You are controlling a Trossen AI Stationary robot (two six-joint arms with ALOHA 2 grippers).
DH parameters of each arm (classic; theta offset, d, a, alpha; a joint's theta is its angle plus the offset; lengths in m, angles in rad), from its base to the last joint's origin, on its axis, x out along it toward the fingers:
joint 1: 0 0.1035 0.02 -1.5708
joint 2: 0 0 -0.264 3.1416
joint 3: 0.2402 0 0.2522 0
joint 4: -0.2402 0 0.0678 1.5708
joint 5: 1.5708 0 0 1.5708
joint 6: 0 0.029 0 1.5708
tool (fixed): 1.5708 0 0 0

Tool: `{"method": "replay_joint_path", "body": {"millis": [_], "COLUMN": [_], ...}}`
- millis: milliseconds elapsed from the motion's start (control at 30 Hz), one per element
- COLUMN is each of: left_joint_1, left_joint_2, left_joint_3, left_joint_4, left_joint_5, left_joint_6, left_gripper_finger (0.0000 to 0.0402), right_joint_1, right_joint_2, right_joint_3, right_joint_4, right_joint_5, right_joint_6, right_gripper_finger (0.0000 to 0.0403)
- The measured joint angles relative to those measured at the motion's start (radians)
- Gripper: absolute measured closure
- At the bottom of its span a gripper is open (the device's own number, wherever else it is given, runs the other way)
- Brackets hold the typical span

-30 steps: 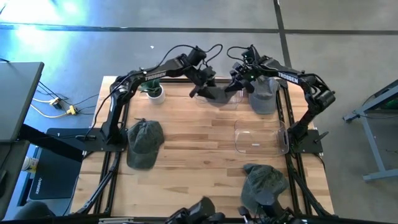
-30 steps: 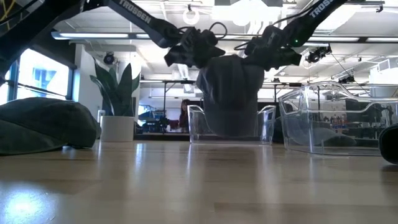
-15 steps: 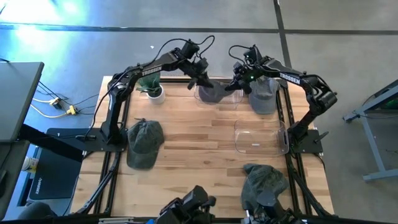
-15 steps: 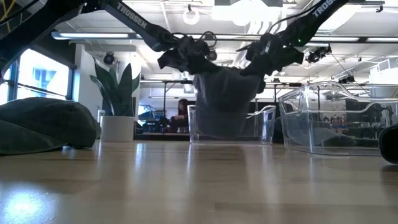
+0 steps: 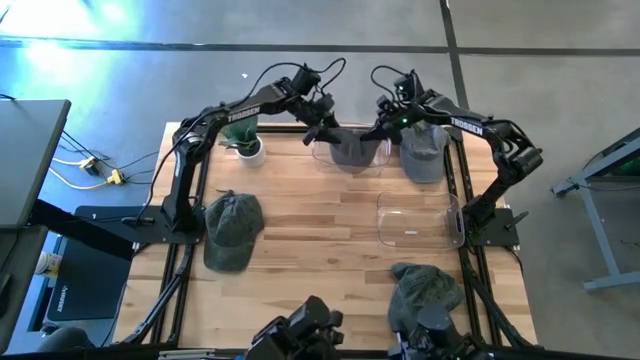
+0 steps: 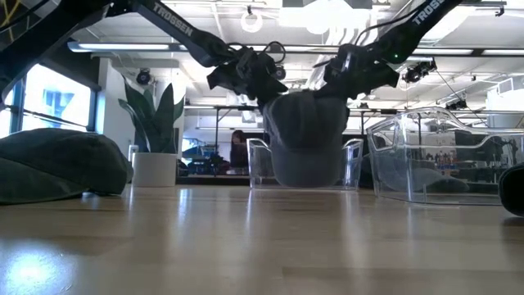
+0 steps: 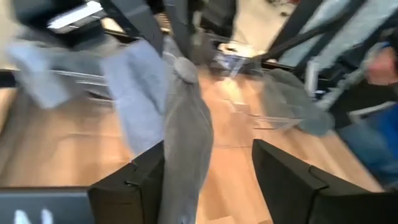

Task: Pick & Place hat
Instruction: Put the bottom gray cap into the top transparent bin, then put the bottom black cap into the bottom transparent bin

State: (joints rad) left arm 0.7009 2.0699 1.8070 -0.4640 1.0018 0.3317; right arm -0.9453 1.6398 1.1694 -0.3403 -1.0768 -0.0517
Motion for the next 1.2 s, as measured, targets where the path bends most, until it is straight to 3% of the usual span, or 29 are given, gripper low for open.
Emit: {"method": "replay_joint_path", "body": {"millis": [233, 533, 733, 867, 1033, 1200], "left_joint_1": [0.018, 0.047, 0.045, 0.045, 0.045, 0.054], "left_joint_2": [-0.002, -0.002, -0.002, -0.003, -0.003, -0.003], "left_joint_3": [0.0, 0.06, 0.145, 0.188, 0.214, 0.213], "left_joint_4": [0.017, -0.033, -0.108, -0.157, -0.223, -0.283], "left_joint_5": [-0.158, -0.187, -0.207, -0.21, -0.327, -0.381], "left_joint_6": [0.0, -0.004, -0.004, -0.003, 0.005, 0.01], "left_gripper_finger": [0.0165, 0.0155, 0.0155, 0.0155, 0.0156, 0.0156], "right_joint_1": [-0.02, -0.02, -0.033, -0.051, -0.066, -0.065], "right_joint_2": [0.017, 0.073, 0.073, 0.073, 0.065, -0.007], "right_joint_3": [0.0, 0.0, 0.0, 0.0, 0.0, 0.0], "right_joint_4": [0.01, 0.095, 0.18, 0.241, 0.307, 0.287], "right_joint_5": [0.021, 0.117, 0.215, 0.335, 0.397, 0.424], "right_joint_6": [0.0, -0.04, -0.063, -0.079, -0.056, -0.059], "right_gripper_finger": [0.0393, 0.0388, 0.032, 0.026, 0.0197, 0.0165]}}
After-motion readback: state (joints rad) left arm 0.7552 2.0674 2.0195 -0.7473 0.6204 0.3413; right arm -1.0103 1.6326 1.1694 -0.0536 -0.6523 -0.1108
